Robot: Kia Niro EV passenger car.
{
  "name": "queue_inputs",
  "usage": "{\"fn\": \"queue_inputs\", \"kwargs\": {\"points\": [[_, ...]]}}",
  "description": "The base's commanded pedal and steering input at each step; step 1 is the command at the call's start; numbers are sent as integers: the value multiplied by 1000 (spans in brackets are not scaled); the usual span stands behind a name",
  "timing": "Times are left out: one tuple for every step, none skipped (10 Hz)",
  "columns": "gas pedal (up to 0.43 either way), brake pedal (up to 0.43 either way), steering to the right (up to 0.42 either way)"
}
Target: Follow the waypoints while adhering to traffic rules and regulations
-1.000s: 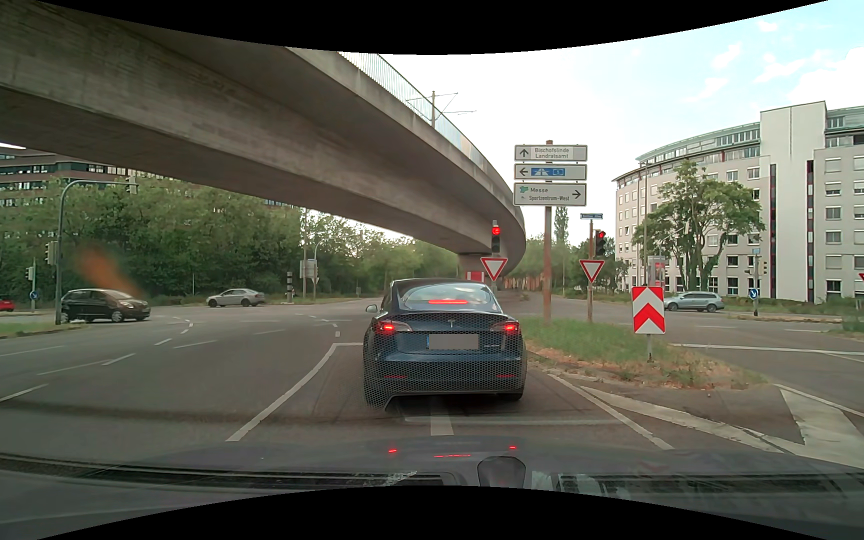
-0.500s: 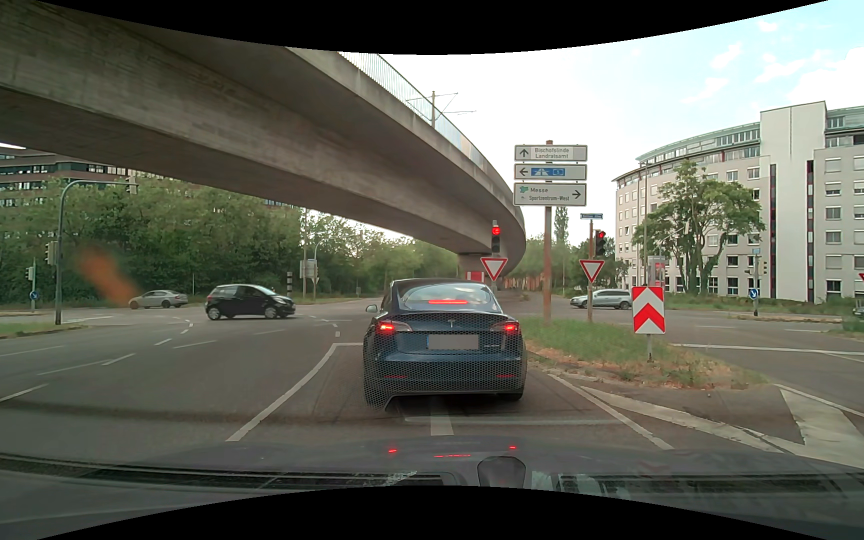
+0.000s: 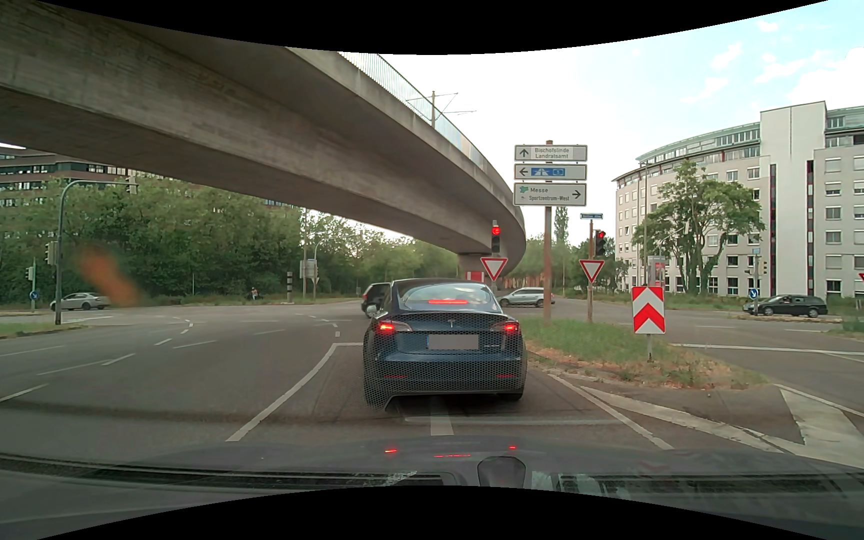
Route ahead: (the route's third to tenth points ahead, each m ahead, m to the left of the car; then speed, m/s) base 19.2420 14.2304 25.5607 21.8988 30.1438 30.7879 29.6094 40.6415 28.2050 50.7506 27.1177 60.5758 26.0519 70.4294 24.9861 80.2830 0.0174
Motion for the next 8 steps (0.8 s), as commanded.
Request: {"fn": "queue_inputs", "kwargs": {"points": [[0, 287, -12], [0, 280, -12], [0, 280, -12], [0, 287, -12], [0, 287, -12], [0, 287, -12], [0, 287, -12], [0, 287, -12]]}}
